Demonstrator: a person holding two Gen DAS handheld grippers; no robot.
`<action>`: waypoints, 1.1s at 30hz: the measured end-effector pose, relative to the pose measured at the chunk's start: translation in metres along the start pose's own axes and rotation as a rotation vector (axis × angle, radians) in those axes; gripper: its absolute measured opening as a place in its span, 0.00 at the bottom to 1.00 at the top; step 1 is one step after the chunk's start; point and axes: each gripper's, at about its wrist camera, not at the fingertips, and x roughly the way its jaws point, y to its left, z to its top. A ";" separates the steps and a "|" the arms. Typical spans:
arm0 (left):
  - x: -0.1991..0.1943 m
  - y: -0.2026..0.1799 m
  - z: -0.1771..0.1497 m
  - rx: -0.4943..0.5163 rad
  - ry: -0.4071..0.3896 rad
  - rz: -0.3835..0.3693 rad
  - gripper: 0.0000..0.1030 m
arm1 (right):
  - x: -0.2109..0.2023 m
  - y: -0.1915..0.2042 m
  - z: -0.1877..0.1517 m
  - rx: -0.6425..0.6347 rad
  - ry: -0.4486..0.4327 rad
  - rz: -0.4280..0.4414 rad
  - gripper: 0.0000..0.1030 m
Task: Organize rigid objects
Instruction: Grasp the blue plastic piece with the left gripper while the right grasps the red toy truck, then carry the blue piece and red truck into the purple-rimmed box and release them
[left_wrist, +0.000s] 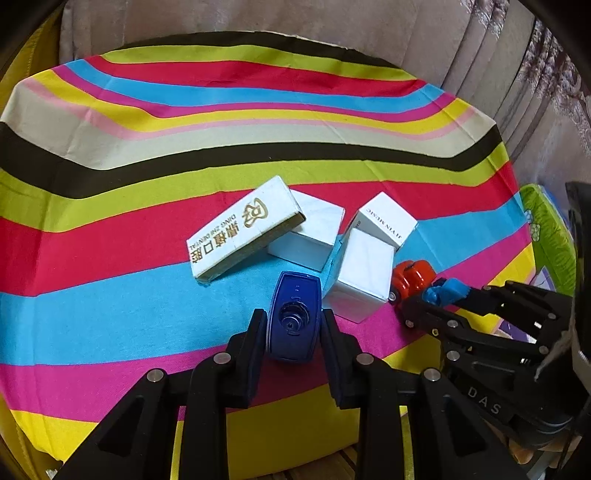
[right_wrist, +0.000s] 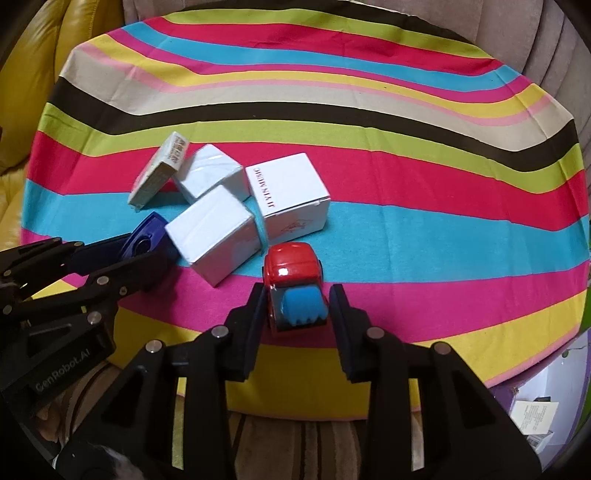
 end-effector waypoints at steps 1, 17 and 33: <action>-0.002 0.001 -0.001 -0.009 -0.005 -0.007 0.29 | 0.000 -0.001 0.000 0.002 -0.002 0.004 0.37; -0.034 0.003 -0.011 -0.087 -0.062 -0.073 0.29 | -0.020 -0.012 -0.006 0.030 -0.042 0.078 0.37; -0.056 -0.040 -0.015 -0.070 -0.079 -0.185 0.29 | -0.068 -0.052 -0.041 0.082 -0.072 0.100 0.37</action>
